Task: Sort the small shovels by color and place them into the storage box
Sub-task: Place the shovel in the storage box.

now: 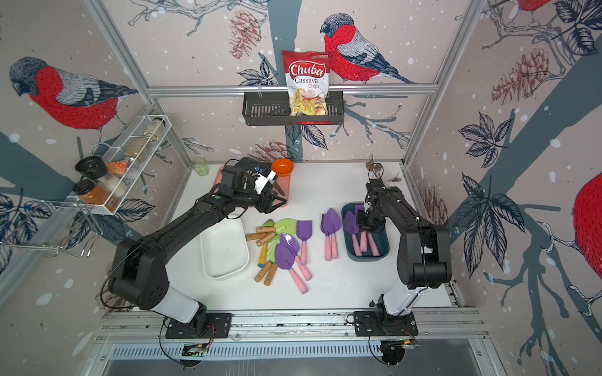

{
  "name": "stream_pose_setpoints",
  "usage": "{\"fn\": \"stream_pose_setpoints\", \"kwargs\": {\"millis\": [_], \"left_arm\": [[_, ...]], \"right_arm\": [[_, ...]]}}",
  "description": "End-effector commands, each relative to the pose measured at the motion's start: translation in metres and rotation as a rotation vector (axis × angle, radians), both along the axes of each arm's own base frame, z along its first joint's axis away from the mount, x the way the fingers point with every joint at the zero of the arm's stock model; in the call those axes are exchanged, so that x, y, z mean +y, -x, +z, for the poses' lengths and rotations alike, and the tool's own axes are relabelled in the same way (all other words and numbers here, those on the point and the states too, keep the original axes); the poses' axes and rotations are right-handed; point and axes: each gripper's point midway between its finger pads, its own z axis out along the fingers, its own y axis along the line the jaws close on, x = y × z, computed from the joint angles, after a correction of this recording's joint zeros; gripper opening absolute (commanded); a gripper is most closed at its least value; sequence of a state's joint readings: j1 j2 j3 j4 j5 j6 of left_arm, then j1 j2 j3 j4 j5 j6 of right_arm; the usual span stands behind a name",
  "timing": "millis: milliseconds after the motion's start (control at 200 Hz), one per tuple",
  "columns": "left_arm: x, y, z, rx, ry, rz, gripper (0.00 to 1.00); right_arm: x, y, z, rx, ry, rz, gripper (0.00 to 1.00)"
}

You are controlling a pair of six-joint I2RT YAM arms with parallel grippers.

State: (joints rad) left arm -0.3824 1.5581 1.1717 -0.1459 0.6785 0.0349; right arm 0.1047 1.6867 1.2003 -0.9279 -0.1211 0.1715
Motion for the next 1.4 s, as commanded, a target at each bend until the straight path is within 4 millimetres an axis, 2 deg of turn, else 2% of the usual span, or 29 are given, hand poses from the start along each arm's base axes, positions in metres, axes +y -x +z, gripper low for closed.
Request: {"fn": "stream_pose_setpoints", "kwargs": {"millis": [0, 270, 465, 560, 805, 951, 1091, 1161, 1221, 1306, 1391], "left_arm": [[0.001, 0.001, -0.001, -0.013, -0.009, -0.006, 0.72], [0.004, 0.004, -0.005, -0.019, -0.028, -0.004, 0.72], [0.005, 0.005, -0.005, -0.022, -0.03, -0.004, 0.72], [0.005, 0.004, -0.005, -0.023, -0.03, -0.003, 0.72], [0.005, 0.005, -0.005, -0.022, -0.031, -0.003, 0.72], [0.005, 0.006, -0.006, -0.022, -0.031, -0.004, 0.72], [0.007, 0.005, -0.009, -0.022, -0.039, 0.0, 0.72], [0.008, 0.006, -0.01, -0.021, -0.042, 0.002, 0.72], [0.009, 0.006, -0.012, -0.019, -0.045, 0.006, 0.72], [0.014, 0.006, -0.018, -0.017, -0.058, 0.024, 0.72], [0.022, 0.005, -0.022, -0.015, -0.073, 0.055, 0.72]], "right_arm": [[-0.009, 0.001, -0.006, 0.024, 0.06, 0.059, 0.15], [-0.005, 0.007, -0.026, 0.078, 0.082, 0.1, 0.2], [-0.005, 0.009, -0.033, 0.097, 0.103, 0.098, 0.34], [-0.007, 0.009, -0.033, 0.097, 0.114, 0.092, 0.37], [-0.003, 0.01, -0.035, 0.093, 0.09, 0.083, 0.33], [-0.001, 0.008, -0.027, 0.068, 0.082, 0.075, 0.34], [0.005, -0.005, 0.005, -0.023, 0.101, 0.07, 0.37], [0.019, -0.012, 0.024, -0.08, 0.105, 0.082, 0.38], [0.039, -0.016, 0.039, -0.131, 0.099, 0.11, 0.38], [0.081, -0.015, 0.05, -0.176, 0.076, 0.166, 0.38], [0.125, -0.007, 0.048, -0.172, 0.04, 0.203, 0.38]]}}
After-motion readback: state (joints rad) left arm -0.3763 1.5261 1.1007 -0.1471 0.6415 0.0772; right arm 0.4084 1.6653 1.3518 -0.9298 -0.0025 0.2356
